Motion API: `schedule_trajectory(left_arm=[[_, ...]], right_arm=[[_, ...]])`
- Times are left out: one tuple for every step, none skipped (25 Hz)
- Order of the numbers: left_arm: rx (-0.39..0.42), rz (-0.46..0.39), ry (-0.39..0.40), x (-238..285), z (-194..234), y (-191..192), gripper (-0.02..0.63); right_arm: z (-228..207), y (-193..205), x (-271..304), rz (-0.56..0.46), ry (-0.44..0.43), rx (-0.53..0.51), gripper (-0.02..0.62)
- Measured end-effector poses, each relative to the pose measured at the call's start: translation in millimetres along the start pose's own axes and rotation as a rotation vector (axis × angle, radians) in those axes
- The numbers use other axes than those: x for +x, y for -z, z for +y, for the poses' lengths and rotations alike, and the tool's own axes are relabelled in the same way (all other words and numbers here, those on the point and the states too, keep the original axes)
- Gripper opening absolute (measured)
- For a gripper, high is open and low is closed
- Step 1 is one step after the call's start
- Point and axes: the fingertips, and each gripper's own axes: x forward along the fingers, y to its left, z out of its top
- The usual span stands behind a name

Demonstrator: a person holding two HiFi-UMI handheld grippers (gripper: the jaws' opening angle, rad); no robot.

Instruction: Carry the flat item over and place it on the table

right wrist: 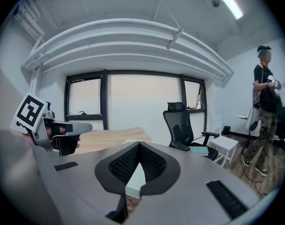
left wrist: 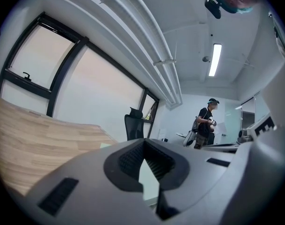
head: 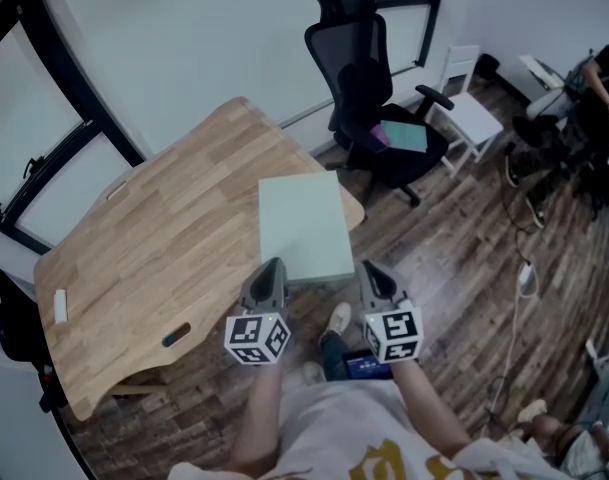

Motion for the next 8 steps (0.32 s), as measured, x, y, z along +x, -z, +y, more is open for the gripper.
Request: schedule_trajectory(left_arm=[[0.000,0.001,0.001,-0.4,0.1,0.2,0.002],[-0.001,0.001,0.002,-0.7,0.4,0.1,0.002],[-0.001,0.002,0.002,-0.9,1.0,-0.1,0.002],[-0.001,0.002,0.002,-1.2,1.7,-0.1,0.002],[-0.001,0.003,0.001,-1.4,2.6,0.1,0.002],[-0.001,0.004,0.001,-1.7,3.6,0.4,0.002],[0.000,0.005,0.001,-2.0,4.7,0.6,0.002],[0.000,0.005,0.001,-2.3,5.7,0.9,0.002]], right_arm=[[-0.3,0.5,-0.1,0.003,0.002,-0.004,-0.002],[-0.4,1.1,0.0,0.007,0.002,-0.008,-0.002],[0.6,1.7,0.0,0.016,-0.001,-0.010,-0.002],[2.1,2.0,-0.1,0.024,-0.005,-0.010,-0.003],[3.2,2.2,0.0,0.028,-0.007,-0.009,-0.002],[3.8,2.4,0.3,0.029,-0.007,-0.008,-0.003],[3.9,2.8,0.8,0.027,-0.006,-0.005,-0.003],[3.9,3.2,1.4,0.024,-0.004,-0.003,-0.002]])
